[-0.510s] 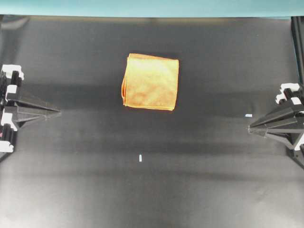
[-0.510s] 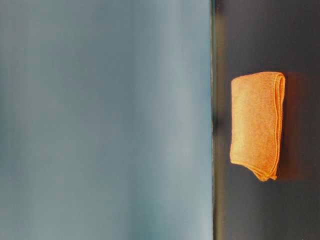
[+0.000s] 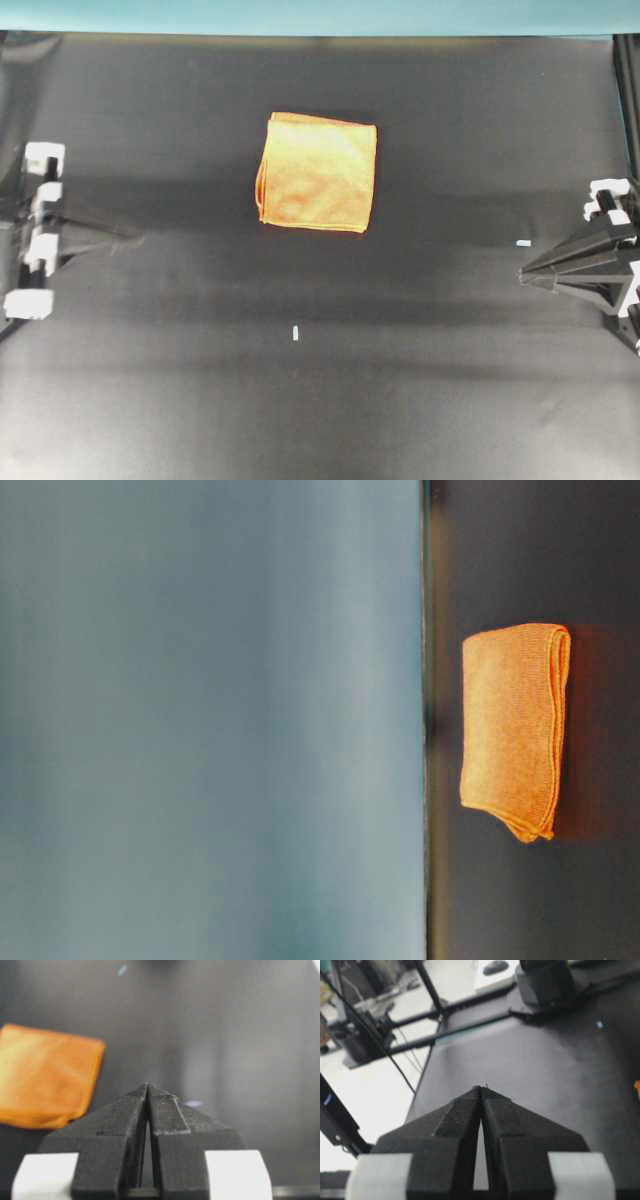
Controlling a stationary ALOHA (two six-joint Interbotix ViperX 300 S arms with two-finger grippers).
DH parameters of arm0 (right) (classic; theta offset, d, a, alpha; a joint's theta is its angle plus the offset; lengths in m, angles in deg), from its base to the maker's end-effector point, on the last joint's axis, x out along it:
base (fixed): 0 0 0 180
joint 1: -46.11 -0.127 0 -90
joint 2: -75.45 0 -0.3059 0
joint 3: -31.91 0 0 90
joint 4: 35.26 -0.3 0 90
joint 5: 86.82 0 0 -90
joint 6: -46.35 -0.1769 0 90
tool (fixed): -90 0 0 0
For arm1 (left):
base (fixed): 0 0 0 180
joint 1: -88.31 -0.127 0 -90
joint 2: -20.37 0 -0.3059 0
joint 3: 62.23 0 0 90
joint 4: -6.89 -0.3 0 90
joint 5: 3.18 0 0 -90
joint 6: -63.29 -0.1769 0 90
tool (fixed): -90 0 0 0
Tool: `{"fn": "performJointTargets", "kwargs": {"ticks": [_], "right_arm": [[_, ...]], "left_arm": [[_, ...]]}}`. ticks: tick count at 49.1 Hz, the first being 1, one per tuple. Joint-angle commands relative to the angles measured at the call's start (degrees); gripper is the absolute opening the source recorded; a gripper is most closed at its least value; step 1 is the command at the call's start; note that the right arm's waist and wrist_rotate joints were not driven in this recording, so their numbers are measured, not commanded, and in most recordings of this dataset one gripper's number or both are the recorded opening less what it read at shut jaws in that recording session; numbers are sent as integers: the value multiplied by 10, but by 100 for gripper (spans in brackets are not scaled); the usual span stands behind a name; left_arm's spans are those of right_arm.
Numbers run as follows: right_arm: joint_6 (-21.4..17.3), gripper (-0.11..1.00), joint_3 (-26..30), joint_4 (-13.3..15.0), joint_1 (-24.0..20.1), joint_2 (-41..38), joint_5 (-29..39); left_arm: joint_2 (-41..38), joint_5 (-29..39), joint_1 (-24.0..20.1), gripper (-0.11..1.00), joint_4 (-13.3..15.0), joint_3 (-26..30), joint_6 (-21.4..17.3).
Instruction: Push an orange cloth with the left arm to wipe the desk.
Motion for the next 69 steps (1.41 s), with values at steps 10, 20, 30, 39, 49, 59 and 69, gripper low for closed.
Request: {"fn": "performJointTargets", "kwargs": {"ticks": [10, 20, 30, 39, 49, 59, 69], "right_arm": [[1, 0, 3, -1, 1, -9, 24], [1, 0, 2, -1, 1, -1, 33], [1, 0, 1, -1, 0, 2, 33], [0, 0, -2, 0, 0, 2, 31], [1, 0, -3, -1, 0, 2, 28], [1, 0, -3, -1, 1, 2, 26], [1, 0, -4, -1, 1, 2, 25]], "left_arm": [[-265, 87, -68, 0, -5, 170, -48], [-403, 98, -87, 0, -6, 254, -161], [-472, 101, -111, 0, -5, 312, -192], [-503, 71, -144, 0, -6, 313, -194], [-551, 2, -157, 42, -5, 320, -172], [-605, -24, -170, 85, -5, 356, -87], [-641, -54, -183, 81, -5, 360, -54]]}}
